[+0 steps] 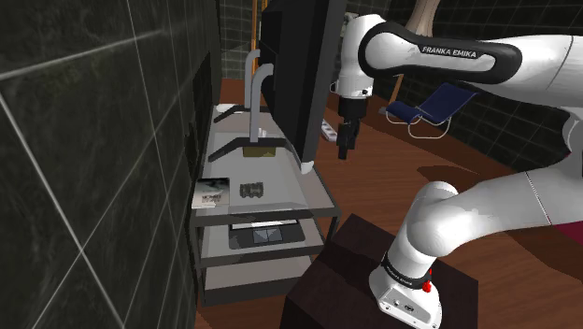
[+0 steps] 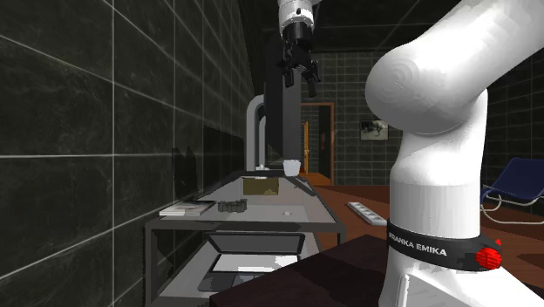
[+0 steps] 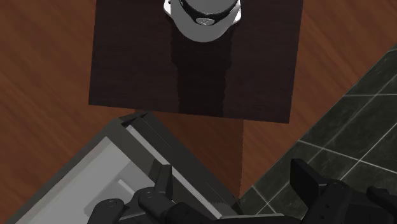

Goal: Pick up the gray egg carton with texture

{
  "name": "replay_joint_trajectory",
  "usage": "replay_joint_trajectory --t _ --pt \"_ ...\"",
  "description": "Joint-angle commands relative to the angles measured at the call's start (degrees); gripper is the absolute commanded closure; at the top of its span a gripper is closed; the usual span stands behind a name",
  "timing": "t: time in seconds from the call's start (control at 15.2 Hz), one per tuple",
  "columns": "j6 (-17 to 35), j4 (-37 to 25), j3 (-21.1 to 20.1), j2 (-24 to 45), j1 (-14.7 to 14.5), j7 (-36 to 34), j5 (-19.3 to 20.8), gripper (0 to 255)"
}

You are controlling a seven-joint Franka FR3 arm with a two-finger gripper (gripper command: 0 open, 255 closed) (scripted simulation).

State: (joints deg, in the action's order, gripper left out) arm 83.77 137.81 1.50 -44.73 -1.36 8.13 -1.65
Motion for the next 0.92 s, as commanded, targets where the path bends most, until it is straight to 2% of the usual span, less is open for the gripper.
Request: replay_joint_trajectory --t 0.0,0.4,0.86 --pt "0.0 0.0 0.0 0.0 0.0 0.0 0.0 0" --pt "11.4 0.6 1.8 10.5 0.2 2.1 0.1 0" --pt "22.9 -2.6 3.7 24.8 0.2 4.8 -1.0 0"
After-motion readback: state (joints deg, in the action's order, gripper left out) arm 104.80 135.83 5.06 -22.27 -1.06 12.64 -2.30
